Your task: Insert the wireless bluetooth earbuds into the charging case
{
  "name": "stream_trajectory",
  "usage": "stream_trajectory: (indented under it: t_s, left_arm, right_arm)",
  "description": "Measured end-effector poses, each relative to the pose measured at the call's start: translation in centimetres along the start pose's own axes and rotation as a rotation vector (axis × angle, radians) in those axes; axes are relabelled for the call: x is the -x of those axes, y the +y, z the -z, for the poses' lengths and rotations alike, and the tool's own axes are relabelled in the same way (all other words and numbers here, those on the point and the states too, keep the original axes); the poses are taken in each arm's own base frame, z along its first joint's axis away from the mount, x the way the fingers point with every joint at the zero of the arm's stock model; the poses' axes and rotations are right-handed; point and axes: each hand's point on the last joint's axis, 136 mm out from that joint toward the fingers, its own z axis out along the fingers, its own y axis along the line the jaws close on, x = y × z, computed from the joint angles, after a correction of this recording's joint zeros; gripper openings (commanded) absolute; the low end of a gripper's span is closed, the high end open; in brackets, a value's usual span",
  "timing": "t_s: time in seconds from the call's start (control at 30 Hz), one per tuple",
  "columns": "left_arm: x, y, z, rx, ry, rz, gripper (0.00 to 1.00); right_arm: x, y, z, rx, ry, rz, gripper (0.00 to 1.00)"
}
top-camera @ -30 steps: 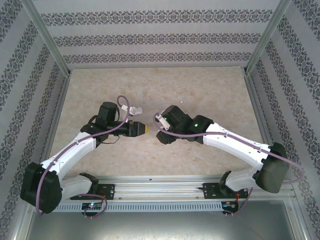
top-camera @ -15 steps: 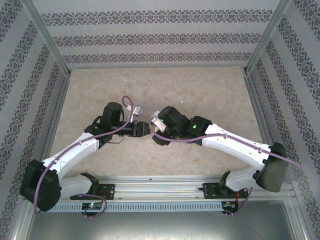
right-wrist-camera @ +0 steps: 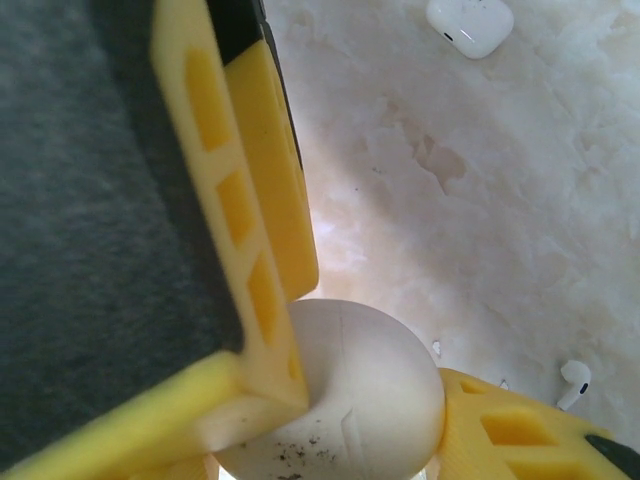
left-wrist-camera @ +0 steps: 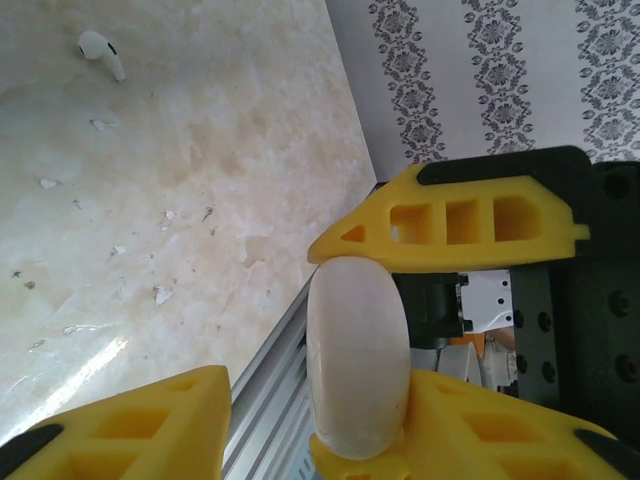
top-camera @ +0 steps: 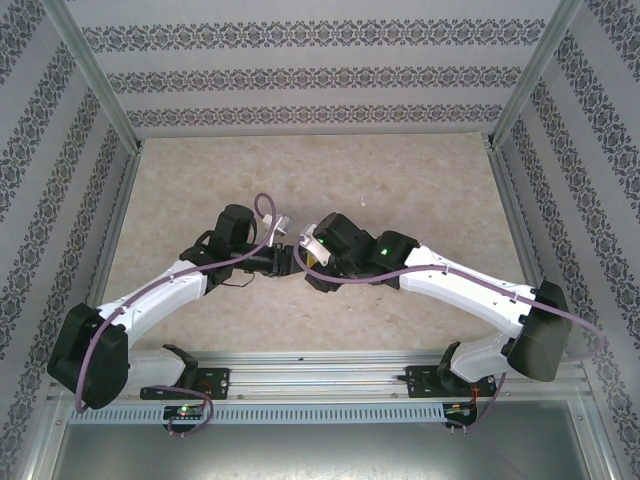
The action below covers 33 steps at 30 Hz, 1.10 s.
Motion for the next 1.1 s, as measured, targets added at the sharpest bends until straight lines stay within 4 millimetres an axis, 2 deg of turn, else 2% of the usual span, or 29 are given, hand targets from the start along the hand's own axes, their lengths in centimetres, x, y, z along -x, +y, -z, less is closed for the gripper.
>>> stream_trajectory:
  t_s: [0.27,0.4,0.67,0.8,0.97,1.1]
  left_arm:
    - [0.4,-0.9,-0.3,-0.045,-0.001,-0.008,0.15]
    - [0.6,-1.0,-0.3,-0.045,-0.007,-0.008,0.07]
    - [1.0,-1.1,-0.1,-0.033,-0.029,-0.022,0.02]
    - [1.4,-1.3,0.3,-0.018,-0.063,-0.041,0.02]
    - [2.4,-1.4,1.0,0.011,-0.123,-0.061,0.02]
    - [2.9,-1.1,1.7,0.034,-0.167,-0.068,0.02]
  right_arm:
    - [0.3,0.0,0.0,-0.002,-0.011,0.0,0.39]
    - [0.3,-0.2,0.0,-0.011,-0.012,-0.001,0.42]
    - [0.6,-0.4,0.0,-0.022,-0.025,-0.008,0.56]
    - [1.6,-0.6,0.5,-0.023,-0.072,-0.034,0.63]
    - [2.8,-1.3,2.3,-0.005,-0.145,-0.103,0.66]
    - [3.8,-2.2,4.7,0.028,-0.22,-0.192,0.66]
